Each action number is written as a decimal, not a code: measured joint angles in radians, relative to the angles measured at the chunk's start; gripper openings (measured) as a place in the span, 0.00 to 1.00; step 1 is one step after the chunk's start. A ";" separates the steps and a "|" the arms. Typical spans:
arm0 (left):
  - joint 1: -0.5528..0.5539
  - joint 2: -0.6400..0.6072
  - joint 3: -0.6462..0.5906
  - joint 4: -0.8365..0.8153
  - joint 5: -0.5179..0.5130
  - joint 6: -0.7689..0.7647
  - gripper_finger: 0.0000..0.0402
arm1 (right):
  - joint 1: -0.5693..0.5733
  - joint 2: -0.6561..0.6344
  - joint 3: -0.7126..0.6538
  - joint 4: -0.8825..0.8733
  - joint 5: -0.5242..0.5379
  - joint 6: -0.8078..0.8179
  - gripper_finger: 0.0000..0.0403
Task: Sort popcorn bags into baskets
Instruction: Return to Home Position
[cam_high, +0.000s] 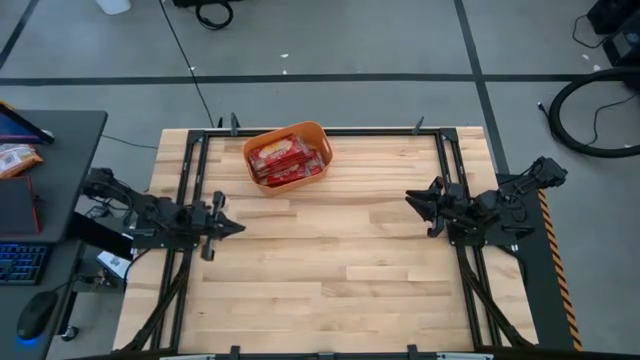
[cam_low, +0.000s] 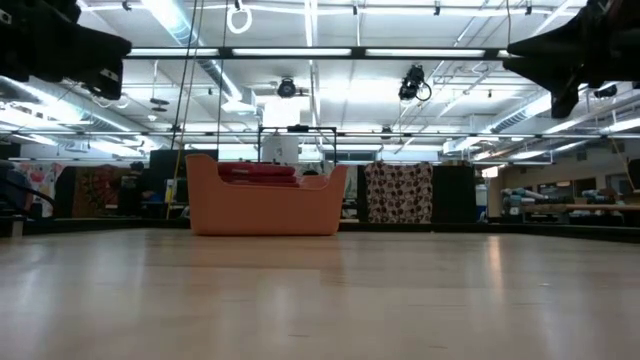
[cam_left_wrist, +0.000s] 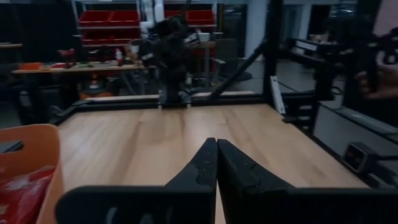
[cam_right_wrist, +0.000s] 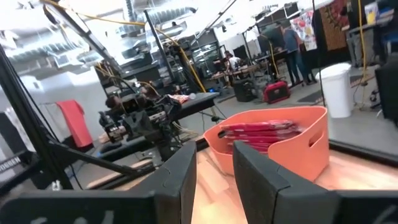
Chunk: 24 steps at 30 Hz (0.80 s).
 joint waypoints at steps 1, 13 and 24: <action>0.000 -0.014 0.000 -0.016 0.010 0.001 0.02 | 0.000 0.000 0.000 0.000 0.000 -0.018 0.27; 0.001 -0.123 0.000 -0.116 0.202 0.004 0.02 | 0.000 0.000 0.000 0.001 0.000 -0.069 0.27; 0.002 -0.122 0.000 0.089 0.275 -0.126 0.03 | 0.000 0.000 0.000 0.002 0.000 -0.069 0.27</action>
